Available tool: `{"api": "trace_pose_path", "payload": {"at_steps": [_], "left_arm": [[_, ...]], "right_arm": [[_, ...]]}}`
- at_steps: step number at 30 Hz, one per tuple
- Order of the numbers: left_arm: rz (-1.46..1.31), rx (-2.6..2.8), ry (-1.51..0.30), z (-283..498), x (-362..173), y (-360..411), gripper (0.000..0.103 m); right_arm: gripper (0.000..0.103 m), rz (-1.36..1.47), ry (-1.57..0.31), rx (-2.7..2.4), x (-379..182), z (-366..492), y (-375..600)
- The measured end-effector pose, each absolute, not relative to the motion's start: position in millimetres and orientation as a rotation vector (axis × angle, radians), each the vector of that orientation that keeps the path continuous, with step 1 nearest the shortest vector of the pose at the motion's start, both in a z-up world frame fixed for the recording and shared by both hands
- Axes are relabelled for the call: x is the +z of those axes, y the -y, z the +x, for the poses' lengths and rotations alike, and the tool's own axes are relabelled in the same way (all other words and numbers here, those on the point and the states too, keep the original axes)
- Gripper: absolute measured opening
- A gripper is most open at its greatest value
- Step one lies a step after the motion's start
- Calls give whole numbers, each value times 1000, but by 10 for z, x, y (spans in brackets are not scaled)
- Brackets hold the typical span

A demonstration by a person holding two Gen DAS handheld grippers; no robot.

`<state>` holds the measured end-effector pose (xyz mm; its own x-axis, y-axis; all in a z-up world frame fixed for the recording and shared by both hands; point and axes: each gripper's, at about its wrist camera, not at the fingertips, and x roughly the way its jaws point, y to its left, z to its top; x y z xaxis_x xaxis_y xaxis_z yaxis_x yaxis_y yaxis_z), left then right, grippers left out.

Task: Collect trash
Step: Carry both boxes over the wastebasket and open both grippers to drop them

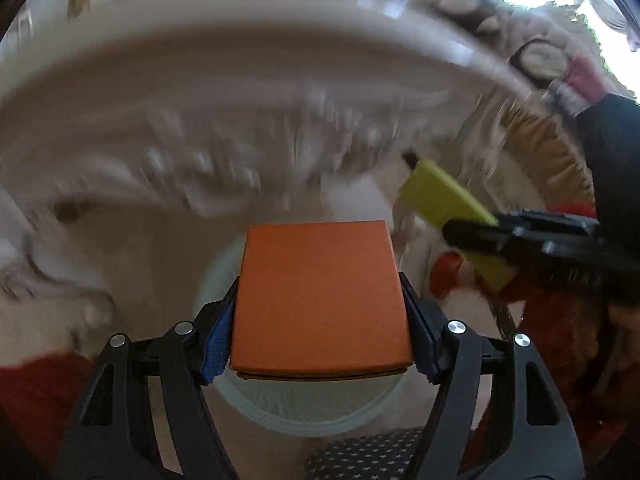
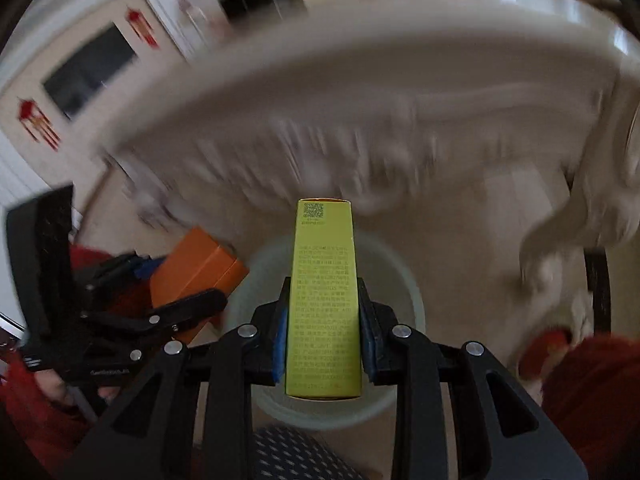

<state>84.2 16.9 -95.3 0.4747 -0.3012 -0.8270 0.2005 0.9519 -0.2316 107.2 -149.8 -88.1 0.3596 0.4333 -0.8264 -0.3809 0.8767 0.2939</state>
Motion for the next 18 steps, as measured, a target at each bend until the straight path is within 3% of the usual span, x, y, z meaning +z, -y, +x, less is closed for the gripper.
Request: {"api": "trace_pose_path", "payload": {"at_steps": [8,9,10,11,12,14,18], "left_arm": [[-58,-279,-1107,926,-1324,-20,72],[-57,-252,-1120,960,-1384,-40,74],[-47,-227,-1131,951,-1406,-70,89],[-25,-188,-1137,969,-1451,-95,95],[-10,-159,-1128,961,-1480,-128,96],[-43,-160,-1118,950,-1497,-191,96],[-89,-158,-1106,947,-1504,-263,96]], "right_arm": [[27,-72,-1140,514,-1272,1052,1195],[30,-69,-1144,512,-1298,1066,1222],[32,-70,-1154,493,-1331,1094,1221],[40,-74,-1157,471,-1339,1097,1232],[53,-80,-1152,448,-1340,1078,1267],[67,-86,-1132,392,-1342,1061,1367],[68,-42,-1122,375,-1304,1081,1485]]}}
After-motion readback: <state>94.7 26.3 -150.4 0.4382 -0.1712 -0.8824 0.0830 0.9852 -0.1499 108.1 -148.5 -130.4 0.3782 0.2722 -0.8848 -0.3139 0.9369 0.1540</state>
